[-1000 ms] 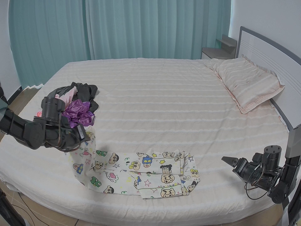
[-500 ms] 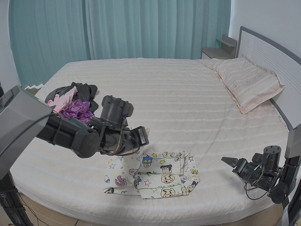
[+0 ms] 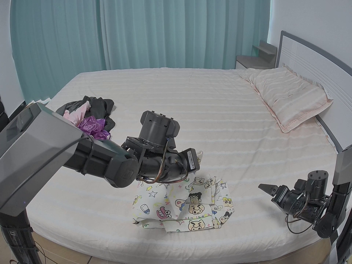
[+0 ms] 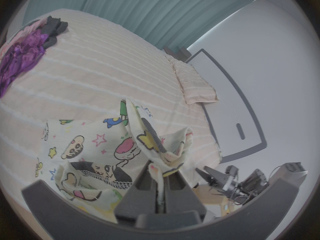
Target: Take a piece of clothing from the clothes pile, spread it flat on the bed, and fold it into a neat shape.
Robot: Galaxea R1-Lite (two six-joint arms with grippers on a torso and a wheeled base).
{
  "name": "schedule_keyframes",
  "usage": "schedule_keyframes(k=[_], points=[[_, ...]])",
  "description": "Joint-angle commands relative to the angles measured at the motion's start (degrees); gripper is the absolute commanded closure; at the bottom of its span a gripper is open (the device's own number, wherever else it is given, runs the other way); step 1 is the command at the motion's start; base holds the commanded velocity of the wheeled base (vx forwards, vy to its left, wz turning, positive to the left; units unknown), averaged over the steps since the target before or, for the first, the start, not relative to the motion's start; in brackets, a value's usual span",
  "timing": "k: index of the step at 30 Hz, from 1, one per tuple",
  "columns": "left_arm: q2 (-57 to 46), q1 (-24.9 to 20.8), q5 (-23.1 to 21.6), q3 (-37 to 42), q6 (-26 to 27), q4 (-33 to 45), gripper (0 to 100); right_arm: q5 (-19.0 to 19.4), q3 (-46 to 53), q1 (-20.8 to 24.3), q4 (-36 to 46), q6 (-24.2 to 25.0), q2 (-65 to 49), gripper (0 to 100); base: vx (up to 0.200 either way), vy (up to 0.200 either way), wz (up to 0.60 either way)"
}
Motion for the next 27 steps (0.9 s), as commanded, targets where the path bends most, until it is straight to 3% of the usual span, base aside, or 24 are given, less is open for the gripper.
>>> schedule_keyframes(k=[1,5,12,13,22,27], points=[[0.0,-0.5,-2.6,-0.3,-2.5,-3.3,100,0.0,1.0,0.2,-0.7,0.0,0.2,0,0.0,0.0,0.0],[0.0,-1.0,-3.4,-0.3,-3.0,-7.8,100,-0.1,1.0,0.2,-0.7,0.0,0.2,0,0.0,0.0,0.0],[0.0,-1.0,-4.8,-0.1,-3.3,-7.7,100,-0.1,1.0,0.2,-0.7,0.0,0.2,0,0.0,0.0,0.0],[0.0,-0.9,-4.8,-0.1,-3.3,-7.7,0,-0.1,1.0,0.2,-0.7,0.0,0.2,0,0.0,0.0,0.0],[0.0,-1.0,-6.2,-0.1,-4.1,-7.8,0,-0.1,1.0,0.2,-0.7,0.0,0.2,0,0.0,0.0,0.0],[0.0,-0.9,-3.4,1.0,-7.6,-7.7,0,-0.1,1.0,0.2,-0.7,0.0,0.1,0,0.0,0.0,0.0]])
